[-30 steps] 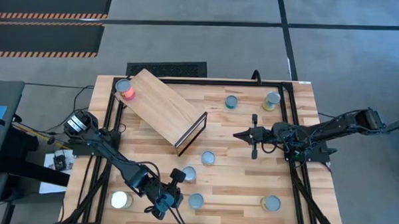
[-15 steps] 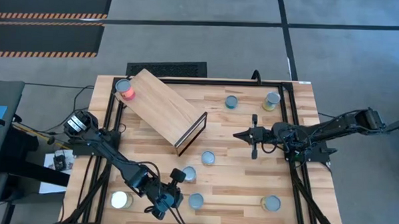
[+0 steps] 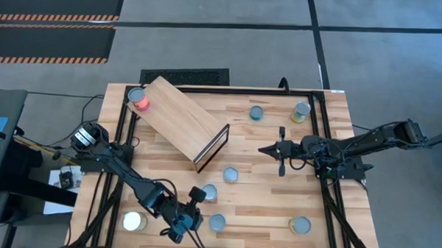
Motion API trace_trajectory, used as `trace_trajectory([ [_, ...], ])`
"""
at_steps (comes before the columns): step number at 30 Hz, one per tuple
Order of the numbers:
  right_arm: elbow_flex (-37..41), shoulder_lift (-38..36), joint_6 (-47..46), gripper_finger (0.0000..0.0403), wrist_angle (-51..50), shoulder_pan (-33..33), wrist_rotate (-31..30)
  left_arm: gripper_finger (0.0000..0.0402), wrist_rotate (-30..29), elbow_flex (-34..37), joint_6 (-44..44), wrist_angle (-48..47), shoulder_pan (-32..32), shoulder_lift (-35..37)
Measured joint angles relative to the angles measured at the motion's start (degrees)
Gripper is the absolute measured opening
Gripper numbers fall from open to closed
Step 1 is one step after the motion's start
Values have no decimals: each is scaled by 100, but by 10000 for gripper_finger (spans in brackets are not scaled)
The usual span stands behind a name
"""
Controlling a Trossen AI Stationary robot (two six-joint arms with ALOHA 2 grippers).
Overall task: Pick and place cans onto a shelf
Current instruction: Put the canned tomatoes on the shelf
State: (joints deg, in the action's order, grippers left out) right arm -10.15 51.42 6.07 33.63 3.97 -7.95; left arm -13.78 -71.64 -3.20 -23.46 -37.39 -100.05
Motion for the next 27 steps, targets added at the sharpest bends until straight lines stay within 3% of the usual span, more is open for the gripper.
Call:
trace_trajectory([
  [27, 0, -2, 39, 7, -18, -2, 1, 2, 177, -444, 410, -277, -33, 109],
])
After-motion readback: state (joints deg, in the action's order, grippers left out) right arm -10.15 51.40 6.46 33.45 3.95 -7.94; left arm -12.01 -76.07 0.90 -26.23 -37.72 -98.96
